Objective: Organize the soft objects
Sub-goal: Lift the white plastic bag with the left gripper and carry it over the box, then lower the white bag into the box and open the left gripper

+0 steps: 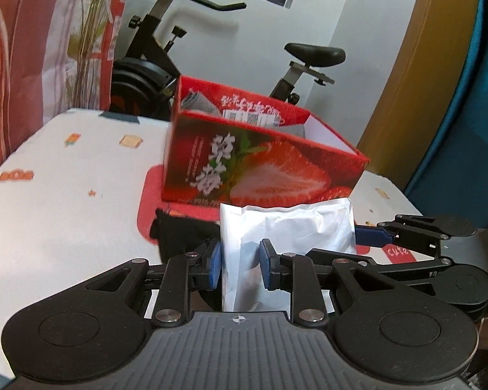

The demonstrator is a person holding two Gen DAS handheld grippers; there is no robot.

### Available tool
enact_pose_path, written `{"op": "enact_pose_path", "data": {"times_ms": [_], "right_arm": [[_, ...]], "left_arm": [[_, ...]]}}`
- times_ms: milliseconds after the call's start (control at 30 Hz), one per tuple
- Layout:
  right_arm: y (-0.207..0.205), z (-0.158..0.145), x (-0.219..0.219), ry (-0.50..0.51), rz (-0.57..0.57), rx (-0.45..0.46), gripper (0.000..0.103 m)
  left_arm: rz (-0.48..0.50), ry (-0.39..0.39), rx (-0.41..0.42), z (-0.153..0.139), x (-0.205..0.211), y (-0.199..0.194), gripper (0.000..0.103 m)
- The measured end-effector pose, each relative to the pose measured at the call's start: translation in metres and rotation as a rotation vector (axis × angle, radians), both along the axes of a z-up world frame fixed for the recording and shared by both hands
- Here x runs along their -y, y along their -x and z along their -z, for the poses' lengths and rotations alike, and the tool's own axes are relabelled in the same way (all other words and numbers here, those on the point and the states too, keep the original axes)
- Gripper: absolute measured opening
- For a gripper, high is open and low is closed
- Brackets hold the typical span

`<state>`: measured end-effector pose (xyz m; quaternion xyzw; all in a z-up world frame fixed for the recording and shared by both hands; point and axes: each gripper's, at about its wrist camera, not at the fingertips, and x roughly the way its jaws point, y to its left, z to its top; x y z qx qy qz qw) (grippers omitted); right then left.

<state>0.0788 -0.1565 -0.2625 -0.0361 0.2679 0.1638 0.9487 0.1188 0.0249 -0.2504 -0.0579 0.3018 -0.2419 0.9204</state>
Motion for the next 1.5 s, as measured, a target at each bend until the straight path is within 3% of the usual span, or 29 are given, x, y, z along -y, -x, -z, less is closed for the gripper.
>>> {"op": "enact_pose_path", "data": {"times_ms": [367, 533, 833, 967, 1200, 1300, 1500], "right_arm": [[-0.044, -0.058, 0.021, 0.015, 0.001, 0.122, 0.042], [-0.070, -0.068, 0.035, -0.002, 0.012, 0.134, 0.042], [-0.120, -0.056, 0.048, 0.027, 0.042, 0.151, 0.042], [-0.145, -0.047, 0.055, 0.022, 0.043, 0.123, 0.042], [-0.178, -0.035, 0.070, -0.059, 0.072, 0.051, 0.043], [-0.186, -0.027, 0.076, -0.080, 0.091, 0.010, 0.034], [-0.195, -0.013, 0.080, -0.081, 0.133, -0.042, 0.033]], "left_arm": [[0.015, 0.032, 0.123, -0.053, 0.012, -0.038, 0.026], [0.035, 0.029, 0.106, -0.068, 0.022, -0.067, 0.026], [0.015, 0.021, 0.095, -0.068, 0.040, -0.114, 0.026], [-0.002, 0.018, 0.062, -0.061, 0.047, -0.136, 0.027], [0.011, -0.017, 0.017, -0.055, 0.057, -0.170, 0.041], [0.025, -0.008, -0.007, -0.053, 0.055, -0.179, 0.044], [0.026, -0.023, -0.003, -0.050, 0.055, -0.186, 0.046]]}}
